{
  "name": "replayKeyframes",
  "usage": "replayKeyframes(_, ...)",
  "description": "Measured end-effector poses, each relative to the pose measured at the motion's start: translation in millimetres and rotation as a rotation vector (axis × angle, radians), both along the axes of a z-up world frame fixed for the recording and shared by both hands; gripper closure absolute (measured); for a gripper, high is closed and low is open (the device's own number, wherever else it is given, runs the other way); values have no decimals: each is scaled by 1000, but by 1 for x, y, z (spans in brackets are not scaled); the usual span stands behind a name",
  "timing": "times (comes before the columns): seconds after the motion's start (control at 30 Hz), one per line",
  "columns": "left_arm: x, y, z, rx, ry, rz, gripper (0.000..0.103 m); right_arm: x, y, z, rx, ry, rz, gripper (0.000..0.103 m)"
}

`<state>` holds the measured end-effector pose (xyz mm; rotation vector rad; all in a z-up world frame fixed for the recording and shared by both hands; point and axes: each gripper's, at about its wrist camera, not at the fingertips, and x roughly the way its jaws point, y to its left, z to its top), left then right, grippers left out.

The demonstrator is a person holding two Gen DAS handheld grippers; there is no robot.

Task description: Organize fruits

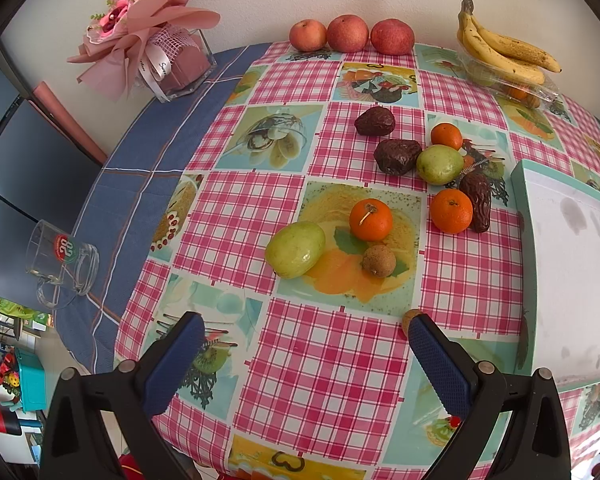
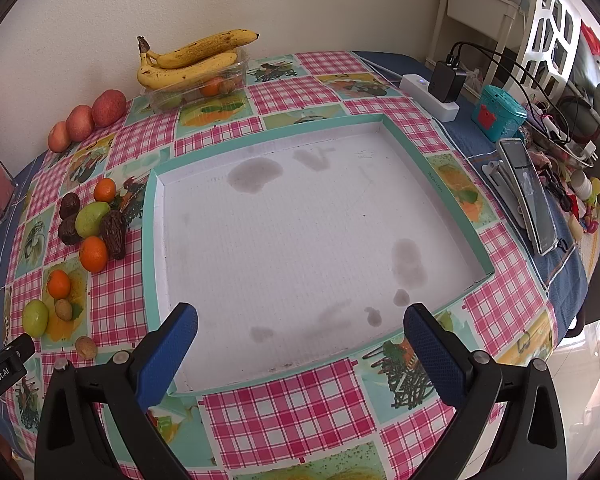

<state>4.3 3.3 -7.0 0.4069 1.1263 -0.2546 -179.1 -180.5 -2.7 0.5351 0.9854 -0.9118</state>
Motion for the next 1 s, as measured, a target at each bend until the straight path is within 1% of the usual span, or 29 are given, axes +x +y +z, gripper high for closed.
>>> replayKeyframes(1.0,0,2,1,9,-7,2,0,0,1,0,-3,0,3,0)
